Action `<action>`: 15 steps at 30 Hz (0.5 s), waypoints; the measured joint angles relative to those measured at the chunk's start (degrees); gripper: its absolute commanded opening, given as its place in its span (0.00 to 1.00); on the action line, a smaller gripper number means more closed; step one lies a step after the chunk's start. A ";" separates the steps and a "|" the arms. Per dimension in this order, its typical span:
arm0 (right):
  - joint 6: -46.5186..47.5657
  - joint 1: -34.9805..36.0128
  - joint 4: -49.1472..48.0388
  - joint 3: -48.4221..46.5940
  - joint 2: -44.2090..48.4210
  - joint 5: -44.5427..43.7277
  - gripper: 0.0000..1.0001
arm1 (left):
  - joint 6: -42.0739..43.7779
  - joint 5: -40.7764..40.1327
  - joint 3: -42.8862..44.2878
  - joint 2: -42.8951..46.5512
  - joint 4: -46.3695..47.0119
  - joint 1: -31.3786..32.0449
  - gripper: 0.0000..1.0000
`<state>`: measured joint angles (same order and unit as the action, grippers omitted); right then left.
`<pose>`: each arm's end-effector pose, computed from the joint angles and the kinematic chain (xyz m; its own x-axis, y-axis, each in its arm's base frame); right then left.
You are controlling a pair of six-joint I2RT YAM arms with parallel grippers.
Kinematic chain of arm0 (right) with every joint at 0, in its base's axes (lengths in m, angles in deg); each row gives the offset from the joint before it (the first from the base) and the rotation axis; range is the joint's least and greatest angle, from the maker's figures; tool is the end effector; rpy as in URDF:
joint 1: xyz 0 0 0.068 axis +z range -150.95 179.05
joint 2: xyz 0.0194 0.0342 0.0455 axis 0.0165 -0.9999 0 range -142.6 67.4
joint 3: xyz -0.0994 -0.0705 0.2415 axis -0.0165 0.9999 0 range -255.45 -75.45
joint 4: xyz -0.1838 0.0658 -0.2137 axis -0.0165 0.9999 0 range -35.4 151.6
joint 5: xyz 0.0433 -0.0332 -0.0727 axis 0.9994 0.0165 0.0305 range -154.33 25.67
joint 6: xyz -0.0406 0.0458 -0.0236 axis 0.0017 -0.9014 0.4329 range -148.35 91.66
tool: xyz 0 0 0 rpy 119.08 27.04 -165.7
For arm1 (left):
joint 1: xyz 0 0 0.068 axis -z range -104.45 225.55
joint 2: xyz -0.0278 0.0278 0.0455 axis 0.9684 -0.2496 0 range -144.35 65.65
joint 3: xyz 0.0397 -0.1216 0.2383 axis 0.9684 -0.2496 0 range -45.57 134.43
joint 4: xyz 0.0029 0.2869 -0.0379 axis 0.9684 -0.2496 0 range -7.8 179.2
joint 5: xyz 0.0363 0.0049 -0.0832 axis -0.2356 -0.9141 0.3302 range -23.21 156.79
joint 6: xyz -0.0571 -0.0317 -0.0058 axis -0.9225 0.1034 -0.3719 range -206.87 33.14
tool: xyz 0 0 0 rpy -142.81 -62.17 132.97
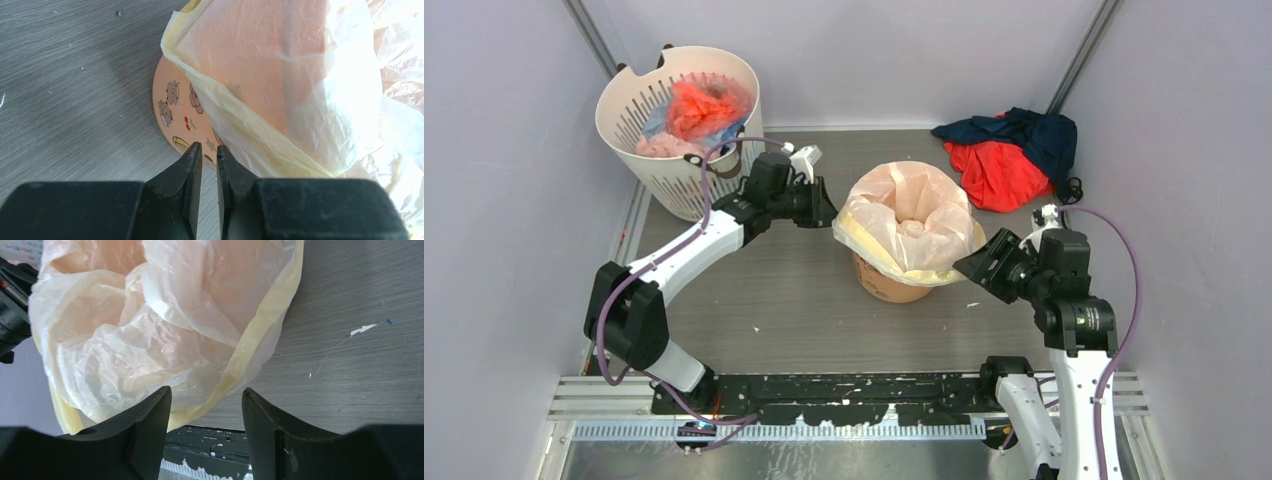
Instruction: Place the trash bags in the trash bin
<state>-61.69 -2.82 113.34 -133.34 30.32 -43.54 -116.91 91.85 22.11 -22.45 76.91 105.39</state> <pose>0.1436 0.0135 0.3497 -0.6503 0.5353 -0.5389 0.1294 0.7772 0.6158 0.3284 -0.2136 0.2702 -0.7862 -0.0719 -0.6137 0.4230 0.6614 -0.6193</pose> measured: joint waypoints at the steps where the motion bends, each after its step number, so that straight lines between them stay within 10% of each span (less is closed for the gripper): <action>1: -0.22 0.00 -0.04 0.83 0.09 0.13 0.57 | 0.00 -0.02 -0.02 0.00 0.00 0.07 0.18; 7: -1.57 0.00 -1.29 4.92 0.28 0.52 0.20 | 0.00 -0.44 -0.11 0.00 0.00 0.24 0.18; 15: -2.71 0.00 -3.85 9.97 1.86 -1.33 0.04 | 0.00 -0.68 -0.57 0.00 0.02 0.44 0.18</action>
<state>-64.40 -2.82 109.49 -123.37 32.18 -44.87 -116.91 91.18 21.54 -22.45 76.93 105.83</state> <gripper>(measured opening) 0.094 0.180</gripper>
